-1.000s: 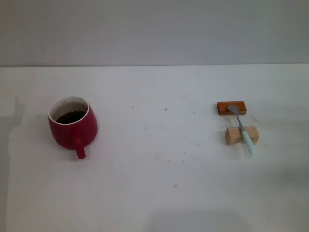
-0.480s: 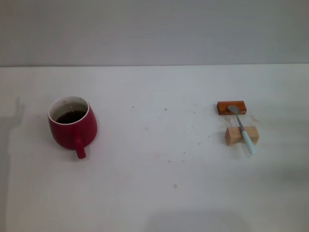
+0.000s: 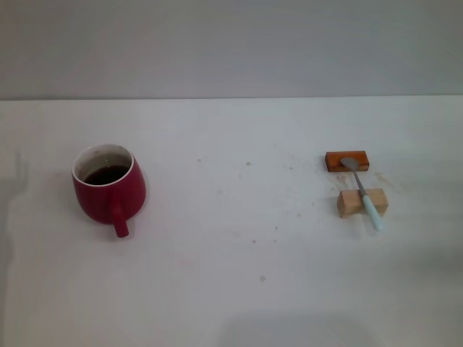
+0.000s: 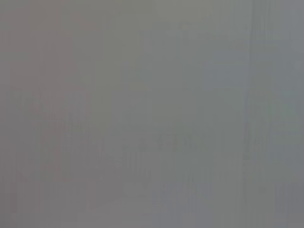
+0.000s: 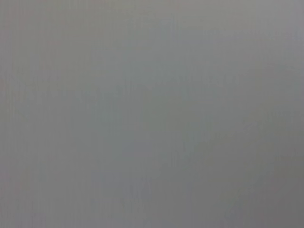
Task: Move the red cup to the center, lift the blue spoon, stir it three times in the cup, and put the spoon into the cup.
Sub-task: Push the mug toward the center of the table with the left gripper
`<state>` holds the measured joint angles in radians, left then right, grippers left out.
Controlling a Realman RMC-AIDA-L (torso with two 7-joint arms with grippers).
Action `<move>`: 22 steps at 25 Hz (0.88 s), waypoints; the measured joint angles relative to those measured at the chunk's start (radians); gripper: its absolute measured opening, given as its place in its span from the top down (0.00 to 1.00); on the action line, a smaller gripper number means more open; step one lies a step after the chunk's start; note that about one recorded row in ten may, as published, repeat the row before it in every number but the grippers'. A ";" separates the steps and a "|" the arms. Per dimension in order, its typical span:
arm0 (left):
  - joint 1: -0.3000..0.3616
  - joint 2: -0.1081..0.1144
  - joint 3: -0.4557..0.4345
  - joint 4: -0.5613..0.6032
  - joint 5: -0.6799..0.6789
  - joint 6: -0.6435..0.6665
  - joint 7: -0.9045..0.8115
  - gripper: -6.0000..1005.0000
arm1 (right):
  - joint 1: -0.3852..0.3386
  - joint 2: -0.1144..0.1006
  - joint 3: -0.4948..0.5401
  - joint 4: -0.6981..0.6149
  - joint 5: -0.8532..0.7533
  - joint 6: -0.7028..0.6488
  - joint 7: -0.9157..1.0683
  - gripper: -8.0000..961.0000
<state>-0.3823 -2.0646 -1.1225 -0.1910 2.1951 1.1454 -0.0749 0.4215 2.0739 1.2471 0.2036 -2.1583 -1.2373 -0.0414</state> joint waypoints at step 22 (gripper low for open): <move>0.046 -0.002 0.212 0.034 0.002 -0.048 0.503 0.93 | -0.003 -0.001 0.002 -0.001 0.000 -0.003 0.000 0.27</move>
<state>-0.3363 -2.0665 -0.9100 -0.1566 2.1969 1.0979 0.4281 0.4187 2.0727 1.2486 0.2024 -2.1583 -1.2403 -0.0414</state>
